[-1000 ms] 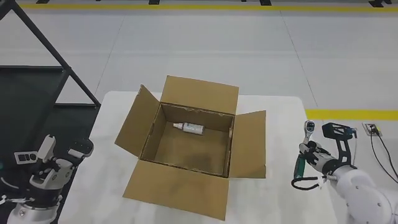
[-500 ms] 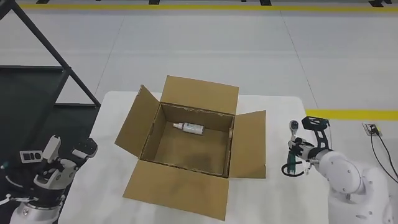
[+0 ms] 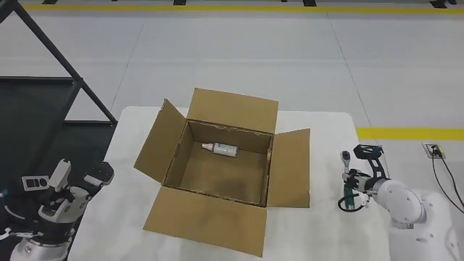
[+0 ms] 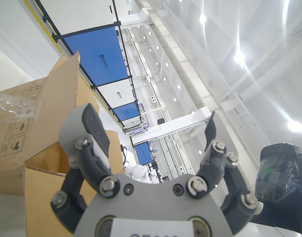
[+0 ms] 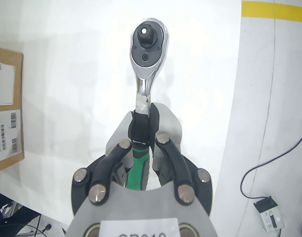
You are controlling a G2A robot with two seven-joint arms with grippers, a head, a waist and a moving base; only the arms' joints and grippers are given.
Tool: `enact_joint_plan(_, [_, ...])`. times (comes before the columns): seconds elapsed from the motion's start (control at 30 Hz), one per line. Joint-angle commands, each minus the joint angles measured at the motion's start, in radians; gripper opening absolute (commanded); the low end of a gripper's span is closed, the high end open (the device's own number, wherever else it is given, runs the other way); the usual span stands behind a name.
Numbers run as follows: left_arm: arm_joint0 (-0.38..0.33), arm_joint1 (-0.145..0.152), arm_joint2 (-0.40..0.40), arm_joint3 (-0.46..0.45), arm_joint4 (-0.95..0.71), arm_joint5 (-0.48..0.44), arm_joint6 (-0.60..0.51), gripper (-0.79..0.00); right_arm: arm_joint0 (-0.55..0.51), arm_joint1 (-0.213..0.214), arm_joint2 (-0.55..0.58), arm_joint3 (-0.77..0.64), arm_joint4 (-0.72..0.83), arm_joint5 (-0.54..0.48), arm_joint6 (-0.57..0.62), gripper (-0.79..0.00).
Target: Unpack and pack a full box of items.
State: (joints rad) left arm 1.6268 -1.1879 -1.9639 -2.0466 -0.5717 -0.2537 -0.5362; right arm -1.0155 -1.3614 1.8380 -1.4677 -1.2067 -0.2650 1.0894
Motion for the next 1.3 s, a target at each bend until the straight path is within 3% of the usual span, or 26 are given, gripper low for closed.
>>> enact_joint_plan(0.0, [-0.002,0.000,0.002,-0.001,0.003,0.002,0.001,0.000,0.000,0.003,-0.008,0.006,-0.014,0.013,-0.003,-0.785])
enact_joint_plan(0.43, [-0.001,-0.001,-0.005,0.002,-0.017,-0.004,0.011,0.000,0.049,0.022,-0.074,0.100,-0.088,0.081,-0.023,-0.785])
enact_joint_plan(0.47, [-0.001,-0.001,-0.006,0.002,-0.019,-0.004,0.011,0.000,0.053,0.023,-0.078,0.109,-0.089,0.082,-0.022,-0.690])
enact_joint_plan(0.57, [0.000,-0.001,-0.006,0.003,-0.020,-0.004,0.010,0.000,0.064,0.027,-0.087,0.126,-0.090,0.091,-0.020,-0.520])
enact_joint_plan(0.73, [-0.002,-0.001,-0.006,0.005,-0.021,-0.001,0.009,0.000,0.066,0.034,-0.091,0.130,-0.083,0.100,-0.020,-0.360])
enact_joint_plan(0.8, [-0.005,-0.001,-0.006,0.005,-0.022,-0.001,0.008,0.000,0.060,0.038,-0.085,0.116,-0.070,0.102,-0.024,-0.203])
enact_joint_plan(0.9, [-0.008,-0.001,-0.005,0.008,-0.022,0.000,0.007,0.000,0.033,0.041,-0.072,0.052,-0.030,0.096,-0.041,-0.129])
enact_joint_plan(0.93, [-0.009,-0.001,-0.005,0.008,-0.022,0.000,0.007,0.000,0.018,0.042,-0.064,0.015,-0.006,0.088,-0.049,-0.071])
enact_joint_plan(1.03, [-0.012,0.000,-0.006,0.009,-0.021,0.000,0.007,0.000,-0.042,0.046,-0.042,-0.140,0.056,0.069,-0.071,0.000])
enact_joint_plan(1.27, [-0.004,-0.001,-0.014,0.010,-0.030,-0.009,0.007,0.000,-0.175,0.049,-0.075,-0.552,0.102,0.045,-0.101,0.000])
